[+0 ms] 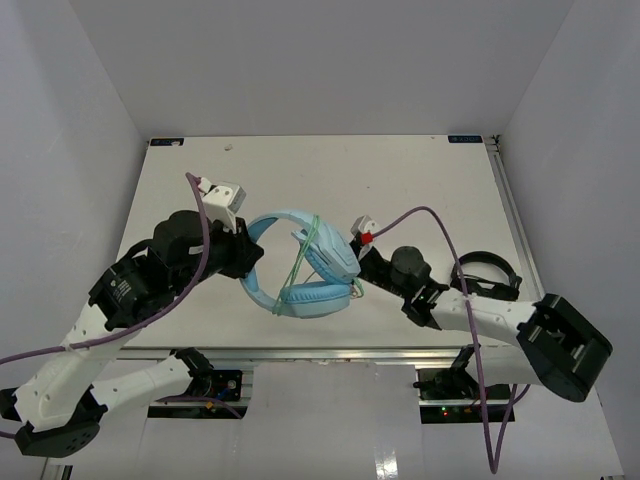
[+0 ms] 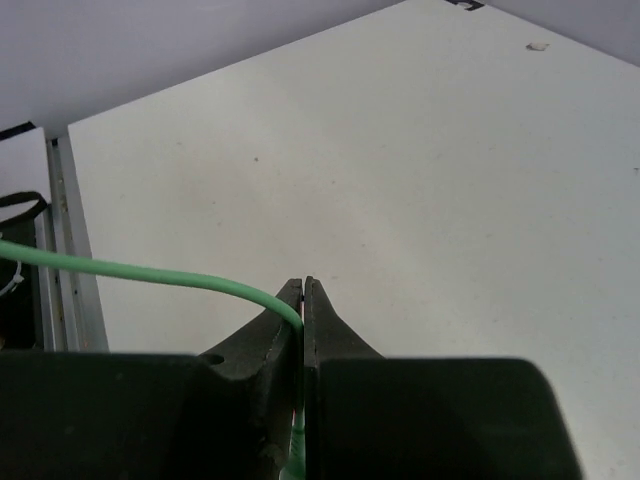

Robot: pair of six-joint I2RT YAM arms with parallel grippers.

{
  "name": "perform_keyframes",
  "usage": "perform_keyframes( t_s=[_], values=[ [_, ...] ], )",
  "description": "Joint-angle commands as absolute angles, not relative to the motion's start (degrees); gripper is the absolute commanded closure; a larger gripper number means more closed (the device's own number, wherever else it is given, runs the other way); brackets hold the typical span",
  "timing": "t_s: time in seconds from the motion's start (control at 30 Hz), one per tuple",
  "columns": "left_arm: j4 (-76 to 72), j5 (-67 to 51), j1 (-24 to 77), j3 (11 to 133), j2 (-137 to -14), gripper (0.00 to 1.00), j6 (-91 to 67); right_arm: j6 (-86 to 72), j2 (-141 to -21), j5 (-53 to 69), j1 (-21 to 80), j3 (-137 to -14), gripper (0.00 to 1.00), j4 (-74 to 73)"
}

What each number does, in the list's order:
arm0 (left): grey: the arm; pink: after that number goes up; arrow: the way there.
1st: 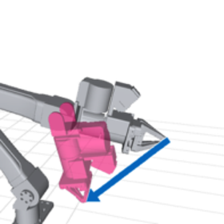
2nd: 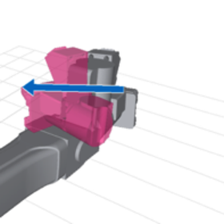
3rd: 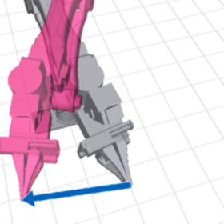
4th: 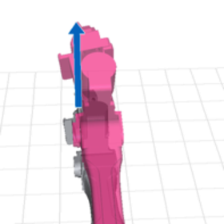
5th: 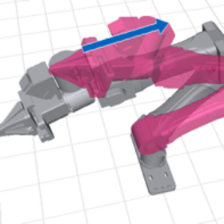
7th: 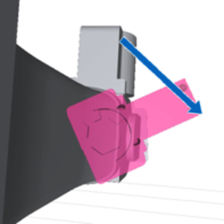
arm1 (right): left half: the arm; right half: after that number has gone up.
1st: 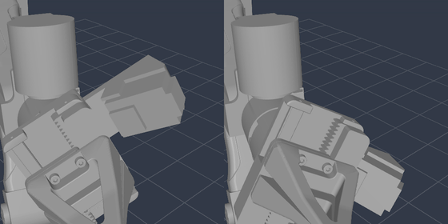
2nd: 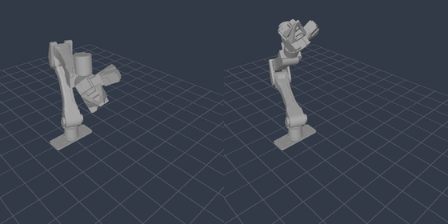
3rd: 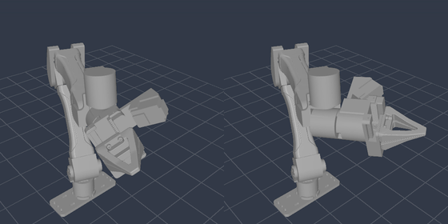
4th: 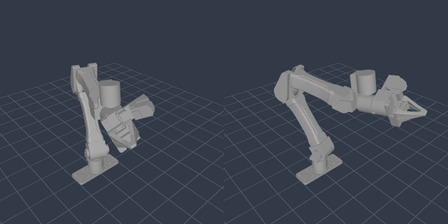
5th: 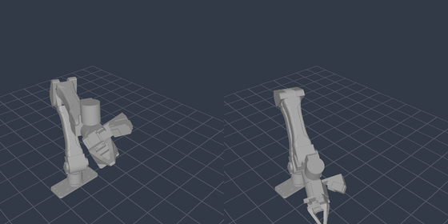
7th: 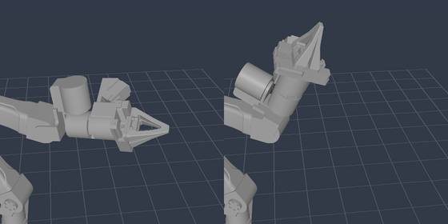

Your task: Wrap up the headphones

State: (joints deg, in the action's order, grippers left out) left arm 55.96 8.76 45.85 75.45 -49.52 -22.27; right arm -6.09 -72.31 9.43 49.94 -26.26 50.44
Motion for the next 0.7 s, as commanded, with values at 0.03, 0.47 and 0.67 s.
perform_keyframes(
  t_s=[0.03,0.47,0.67],
  values=[
    [55.6,15.2,46.1,70.0,-49.8,1.0,-10.6,-7.1,-65.5,4.6,44.7,-40.3,0.92,13.3],
    [44.1,39.5,50.9,60.9,-56.6,1.0,5.8,-3.3,-67.3,1.1,44.2,-63.9,0.92,-16.0],
    [35.0,43.7,51.7,58.9,-57.9,1.0,12.7,-1.4,-70.2,1.3,44.2,-70.2,0.92,-19.6]
  ],
)
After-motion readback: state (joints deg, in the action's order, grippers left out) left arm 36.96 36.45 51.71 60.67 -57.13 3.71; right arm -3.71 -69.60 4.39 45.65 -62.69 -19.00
